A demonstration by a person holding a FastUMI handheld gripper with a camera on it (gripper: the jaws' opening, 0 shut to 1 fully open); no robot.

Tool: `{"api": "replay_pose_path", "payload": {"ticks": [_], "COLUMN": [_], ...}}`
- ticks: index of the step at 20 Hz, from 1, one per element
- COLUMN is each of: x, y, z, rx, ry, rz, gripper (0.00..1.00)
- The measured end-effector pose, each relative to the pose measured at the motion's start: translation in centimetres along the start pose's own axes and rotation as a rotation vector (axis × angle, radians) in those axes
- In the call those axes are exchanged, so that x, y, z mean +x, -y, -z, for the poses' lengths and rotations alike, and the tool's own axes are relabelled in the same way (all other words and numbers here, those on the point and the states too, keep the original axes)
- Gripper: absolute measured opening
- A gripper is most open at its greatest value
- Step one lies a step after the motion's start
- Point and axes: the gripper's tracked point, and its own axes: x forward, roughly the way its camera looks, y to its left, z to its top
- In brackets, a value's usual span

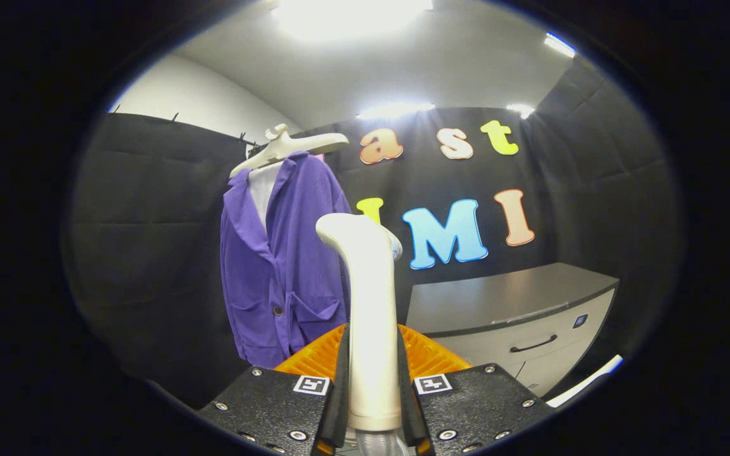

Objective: Iron the clothes twice with a garment steamer, once on the left side and once on the right side.

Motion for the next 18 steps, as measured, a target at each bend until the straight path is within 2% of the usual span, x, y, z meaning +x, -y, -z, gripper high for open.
{"api": "replay_pose_path", "payload": {"ticks": [9,15,18], "x": [3.0,2.1,-0.3], "y": [4.4,3.9,2.8], "z": [-7.6,-9.0,-8.5], "rx": [0.022,0.031,0.022], "ry": [0.105,0.167,0.207], "rz": [0.014,0.006,0.008], "gripper": [0.35,0.35,0.35]}}
